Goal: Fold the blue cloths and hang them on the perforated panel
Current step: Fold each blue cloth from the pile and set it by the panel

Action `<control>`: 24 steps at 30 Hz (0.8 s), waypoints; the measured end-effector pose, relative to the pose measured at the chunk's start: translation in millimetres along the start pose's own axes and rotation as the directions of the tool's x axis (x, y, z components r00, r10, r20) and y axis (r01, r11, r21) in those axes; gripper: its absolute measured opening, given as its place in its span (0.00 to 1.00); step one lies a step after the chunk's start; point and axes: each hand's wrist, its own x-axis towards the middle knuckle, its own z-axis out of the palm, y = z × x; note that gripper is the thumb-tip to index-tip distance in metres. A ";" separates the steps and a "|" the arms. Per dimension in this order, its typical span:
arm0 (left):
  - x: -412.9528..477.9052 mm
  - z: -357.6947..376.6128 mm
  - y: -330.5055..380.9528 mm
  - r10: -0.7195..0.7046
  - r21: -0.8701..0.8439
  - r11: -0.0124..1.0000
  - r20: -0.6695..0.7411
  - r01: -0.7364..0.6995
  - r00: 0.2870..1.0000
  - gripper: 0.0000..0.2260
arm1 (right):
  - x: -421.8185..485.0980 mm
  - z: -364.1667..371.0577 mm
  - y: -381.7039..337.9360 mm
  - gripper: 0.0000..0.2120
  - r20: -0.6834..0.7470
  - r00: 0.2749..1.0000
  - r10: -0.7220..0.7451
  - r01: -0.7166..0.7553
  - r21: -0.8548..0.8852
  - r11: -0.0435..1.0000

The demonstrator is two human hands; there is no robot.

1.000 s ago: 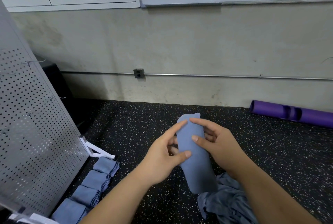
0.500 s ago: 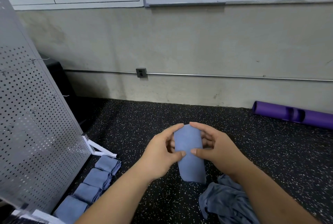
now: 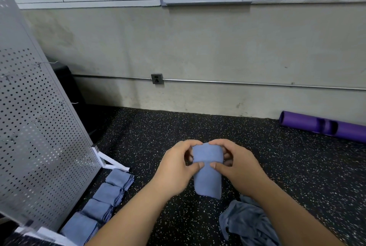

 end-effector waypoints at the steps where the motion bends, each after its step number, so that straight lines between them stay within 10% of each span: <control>1: -0.2 -0.5 0.0 0.012 -0.005 1.000 -0.002 -0.012 1.000 0.22 | -0.6 -0.8 -0.8 0.25 -0.003 1.000 -0.005 0.005 -0.013 1.000; 14: -1.0 2.9 -5.1 -0.078 -0.263 0.953 0.271 0.152 0.959 0.32 | 0.5 -20.5 -9.8 0.16 0.069 0.997 -0.019 0.006 0.177 0.984; 24: -4.5 7.0 2.8 -0.182 -0.389 0.861 0.368 0.328 0.912 0.18 | -2.2 -15.0 -13.8 0.13 0.037 0.998 0.044 -0.056 0.431 0.901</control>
